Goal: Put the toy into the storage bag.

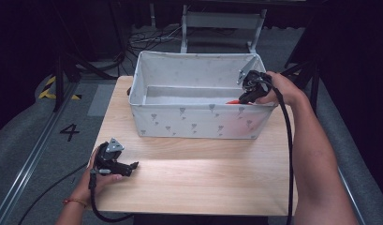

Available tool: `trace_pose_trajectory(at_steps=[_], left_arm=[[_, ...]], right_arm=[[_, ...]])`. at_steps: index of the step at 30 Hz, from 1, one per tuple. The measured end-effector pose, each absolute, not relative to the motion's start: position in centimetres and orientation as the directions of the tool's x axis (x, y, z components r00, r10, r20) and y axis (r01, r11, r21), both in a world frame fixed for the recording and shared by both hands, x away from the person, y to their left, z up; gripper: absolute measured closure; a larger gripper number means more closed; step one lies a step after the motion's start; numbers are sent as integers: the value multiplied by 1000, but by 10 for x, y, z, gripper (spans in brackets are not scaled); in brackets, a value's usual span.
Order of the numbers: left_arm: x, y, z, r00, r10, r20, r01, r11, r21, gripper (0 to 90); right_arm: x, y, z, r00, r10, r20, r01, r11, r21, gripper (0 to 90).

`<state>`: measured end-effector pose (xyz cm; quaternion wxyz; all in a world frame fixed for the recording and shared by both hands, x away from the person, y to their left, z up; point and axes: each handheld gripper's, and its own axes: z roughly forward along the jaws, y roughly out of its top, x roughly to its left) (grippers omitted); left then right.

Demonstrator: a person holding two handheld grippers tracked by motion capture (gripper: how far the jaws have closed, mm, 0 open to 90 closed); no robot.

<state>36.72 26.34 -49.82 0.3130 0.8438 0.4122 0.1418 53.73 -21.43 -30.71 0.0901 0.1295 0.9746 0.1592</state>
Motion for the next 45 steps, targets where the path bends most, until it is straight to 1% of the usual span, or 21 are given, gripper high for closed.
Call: trace_pose_trajectory(at_steps=[1, 2, 3, 4, 6, 7, 8, 11, 12, 13, 15, 16, 17, 19, 20, 23, 25, 27, 32, 35, 45], left_arm=[[367, 263, -498, 621, 784, -18, 606, -465, 645, 2], [367, 263, -498, 621, 784, -19, 607, -465, 645, 2], [367, 263, -498, 621, 784, -19, 607, -465, 645, 2], [367, 263, -498, 621, 784, -18, 606, -465, 645, 2], [367, 263, -498, 621, 784, -19, 606, -465, 645, 2], [367, 263, -498, 621, 784, -18, 606, -465, 645, 2], [367, 263, -498, 621, 784, -18, 606, -465, 645, 2], [367, 263, -498, 621, 784, -18, 606, -465, 645, 2], [367, 263, -498, 621, 784, -18, 606, -465, 645, 2], [367, 263, -498, 621, 784, -18, 606, -465, 645, 2], [367, 263, -498, 621, 784, -18, 606, -465, 645, 2], [367, 263, -498, 621, 784, -18, 606, -465, 645, 2], [367, 263, -498, 621, 784, -19, 606, -465, 645, 2], [367, 263, -498, 621, 784, -19, 607, -465, 645, 2], [367, 263, -498, 621, 784, -18, 606, -465, 645, 2], [367, 263, -498, 621, 784, -18, 606, -465, 645, 2], [367, 263, -498, 621, 784, -18, 606, -465, 645, 2], [367, 263, -498, 621, 784, -18, 606, -465, 645, 2], [367, 263, -498, 621, 784, -18, 606, -465, 645, 2], [367, 263, -498, 621, 784, -18, 606, -465, 645, 2], [367, 263, -498, 621, 784, -18, 606, -465, 645, 2]], right_arm=[[537, -216, -306, -948, 290, -133, 227, 905, 359, 786], [538, -218, -304, -944, 300, -135, 226, 891, 394, 794], [538, -220, -302, -944, 304, -130, 225, 879, 421, 781], [536, -221, -300, -943, 305, -131, 222, 873, 435, 752], [535, -222, -298, -935, 327, -137, 229, 852, 471, 743], [534, -223, -298, -936, 326, -136, 225, 848, 481, 715], [534, -223, -298, -936, 326, -136, 225, 848, 481, 715], [533, -225, -296, -914, 376, -152, 252, 821, 513, 617], [532, -225, -296, -905, 396, -156, 262, 807, 530, 597], [531, -226, -295, -900, 414, -140, 270, 779, 567, 562], [529, -226, -295, -885, 442, -147, 283, 762, 583, 505], [529, -226, -295, -885, 442, -147, 283, 762, 583, 505], [528, -226, -295, -879, 454, -145, 291, 752, 591, 485], [525, -226, -295, -866, 478, -146, 299, 730, 614, 402], [524, -226, -295, -855, 496, -152, 307, 721, 622, 384], [519, -231, -294, -830, 543, -129, 330, 664, 670, 293], [514, -233, -294, -802, 580, -139, 344, 641, 686, 255], [509, -236, -295, -777, 610, -155, 351, 624, 698, 245], [498, -242, -294, -745, 649, -154, 357, 583, 730, 227], [491, -245, -293, -713, 679, -178, 361, 572, 736, 218], [468, -257, -287, -681, 707, -192, 350, 545, 762, 227]])
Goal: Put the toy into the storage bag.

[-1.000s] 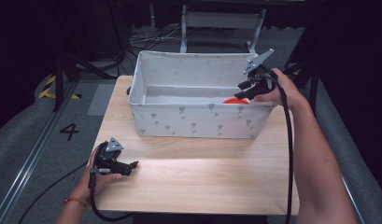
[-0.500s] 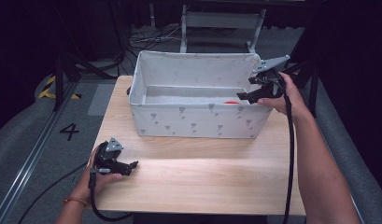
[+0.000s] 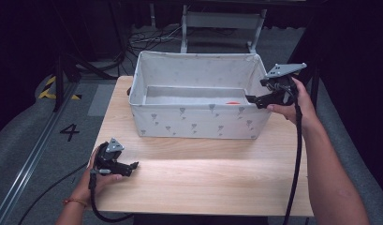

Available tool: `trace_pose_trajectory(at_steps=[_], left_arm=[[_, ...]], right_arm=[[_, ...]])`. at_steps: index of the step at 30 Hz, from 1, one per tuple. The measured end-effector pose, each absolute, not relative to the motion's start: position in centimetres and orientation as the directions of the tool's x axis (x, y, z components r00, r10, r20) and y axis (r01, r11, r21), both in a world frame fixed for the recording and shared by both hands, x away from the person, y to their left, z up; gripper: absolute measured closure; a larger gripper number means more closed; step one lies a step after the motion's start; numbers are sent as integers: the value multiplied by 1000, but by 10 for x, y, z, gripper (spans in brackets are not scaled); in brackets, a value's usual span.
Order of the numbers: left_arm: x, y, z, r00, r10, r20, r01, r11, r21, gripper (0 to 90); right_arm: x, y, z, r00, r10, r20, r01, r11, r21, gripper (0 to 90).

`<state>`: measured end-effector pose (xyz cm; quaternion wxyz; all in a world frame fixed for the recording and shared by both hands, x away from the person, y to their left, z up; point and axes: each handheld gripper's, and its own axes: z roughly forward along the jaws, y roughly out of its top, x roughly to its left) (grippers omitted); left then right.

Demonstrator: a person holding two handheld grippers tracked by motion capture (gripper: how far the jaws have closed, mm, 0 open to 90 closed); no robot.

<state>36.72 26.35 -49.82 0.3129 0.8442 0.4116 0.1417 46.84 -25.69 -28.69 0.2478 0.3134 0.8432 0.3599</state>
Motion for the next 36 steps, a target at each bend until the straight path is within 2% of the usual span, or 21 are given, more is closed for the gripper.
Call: trace_pose_trajectory(at_steps=[36], left_arm=[[367, 263, -498, 621, 784, -18, 606, -465, 645, 2]], right_arm=[[396, -279, -303, -654, 691, -308, 247, 580, 776, 189]])
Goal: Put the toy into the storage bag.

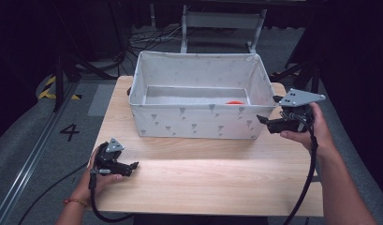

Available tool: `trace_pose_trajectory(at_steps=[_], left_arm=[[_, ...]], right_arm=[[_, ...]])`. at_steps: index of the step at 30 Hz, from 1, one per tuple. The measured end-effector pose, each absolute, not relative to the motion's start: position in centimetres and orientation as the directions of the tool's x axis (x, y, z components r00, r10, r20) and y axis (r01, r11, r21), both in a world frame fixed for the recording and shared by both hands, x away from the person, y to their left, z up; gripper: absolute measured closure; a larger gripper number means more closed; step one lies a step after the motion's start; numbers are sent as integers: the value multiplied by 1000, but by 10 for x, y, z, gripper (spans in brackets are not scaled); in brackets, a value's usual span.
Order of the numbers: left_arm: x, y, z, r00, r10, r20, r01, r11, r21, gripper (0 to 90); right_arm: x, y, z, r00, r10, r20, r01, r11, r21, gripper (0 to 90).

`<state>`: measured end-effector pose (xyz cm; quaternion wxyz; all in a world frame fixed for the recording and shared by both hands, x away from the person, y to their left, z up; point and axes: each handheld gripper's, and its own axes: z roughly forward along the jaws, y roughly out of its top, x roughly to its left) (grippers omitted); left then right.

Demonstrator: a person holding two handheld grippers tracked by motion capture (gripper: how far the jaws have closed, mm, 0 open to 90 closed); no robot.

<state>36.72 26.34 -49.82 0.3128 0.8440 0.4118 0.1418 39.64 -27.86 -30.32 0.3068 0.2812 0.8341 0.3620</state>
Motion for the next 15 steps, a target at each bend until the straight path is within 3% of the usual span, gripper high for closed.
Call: trace_pose_trajectory(at_steps=[15], left_arm=[[367, 263, -498, 621, 784, -18, 606, -465, 645, 2]], right_arm=[[367, -295, -331, -629, 692, -354, 227, 599, 768, 174]])
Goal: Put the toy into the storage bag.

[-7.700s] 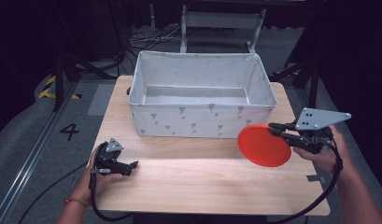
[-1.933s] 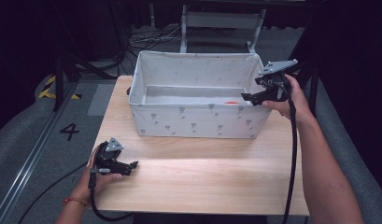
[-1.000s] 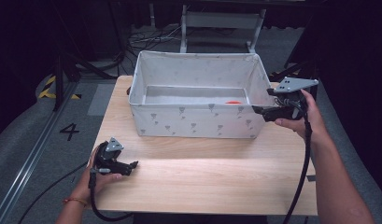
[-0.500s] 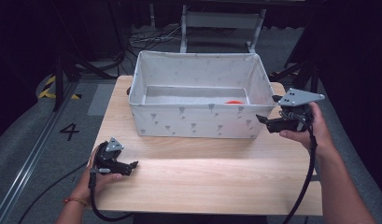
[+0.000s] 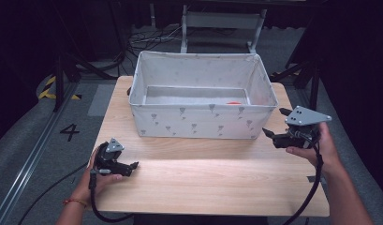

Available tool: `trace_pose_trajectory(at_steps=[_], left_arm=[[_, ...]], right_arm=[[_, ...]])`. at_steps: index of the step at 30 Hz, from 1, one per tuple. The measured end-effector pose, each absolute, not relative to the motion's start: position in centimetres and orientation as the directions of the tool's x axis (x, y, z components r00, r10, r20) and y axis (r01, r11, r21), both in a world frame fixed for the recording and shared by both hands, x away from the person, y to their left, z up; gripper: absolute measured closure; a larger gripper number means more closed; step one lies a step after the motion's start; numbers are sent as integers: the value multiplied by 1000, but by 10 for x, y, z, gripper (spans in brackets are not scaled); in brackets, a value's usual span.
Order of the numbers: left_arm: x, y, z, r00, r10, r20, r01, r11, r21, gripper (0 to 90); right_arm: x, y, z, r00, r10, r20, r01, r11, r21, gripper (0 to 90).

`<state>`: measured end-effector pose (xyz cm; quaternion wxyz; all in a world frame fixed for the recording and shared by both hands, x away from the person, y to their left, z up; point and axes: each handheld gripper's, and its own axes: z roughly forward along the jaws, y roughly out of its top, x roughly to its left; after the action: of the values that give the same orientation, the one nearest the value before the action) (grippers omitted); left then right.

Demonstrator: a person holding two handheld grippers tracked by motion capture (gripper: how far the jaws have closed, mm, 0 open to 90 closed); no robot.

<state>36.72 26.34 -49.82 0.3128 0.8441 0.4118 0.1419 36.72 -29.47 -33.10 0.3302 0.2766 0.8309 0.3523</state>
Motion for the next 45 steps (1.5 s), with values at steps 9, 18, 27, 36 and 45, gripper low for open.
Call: trace_pose_trajectory(at_steps=[9, 18, 27, 36, 45], left_arm=[[367, 263, -498, 620, 784, -18, 607, -465, 645, 2], [367, 263, -498, 619, 785, -18, 607, -464, 645, 2], [367, 263, -498, 619, 785, -18, 607, -464, 645, 2], [367, 263, -498, 618, 786, -18, 608, -463, 645, 2], [366, 263, -498, 616, 788, -20, 610, -460, 645, 2]], right_arm=[[360, -302, -363, -618, 700, -358, 261, 612, 747, 176], [357, -309, -386, -614, 708, -349, 307, 621, 721, 175], [354, -321, -412, -608, 731, -311, 371, 607, 702, 176], [348, -334, -437, -606, 748, -271, 418, 589, 692, 179], [340, -349, -459, -590, 776, -224, 471, 556, 685, 184]])
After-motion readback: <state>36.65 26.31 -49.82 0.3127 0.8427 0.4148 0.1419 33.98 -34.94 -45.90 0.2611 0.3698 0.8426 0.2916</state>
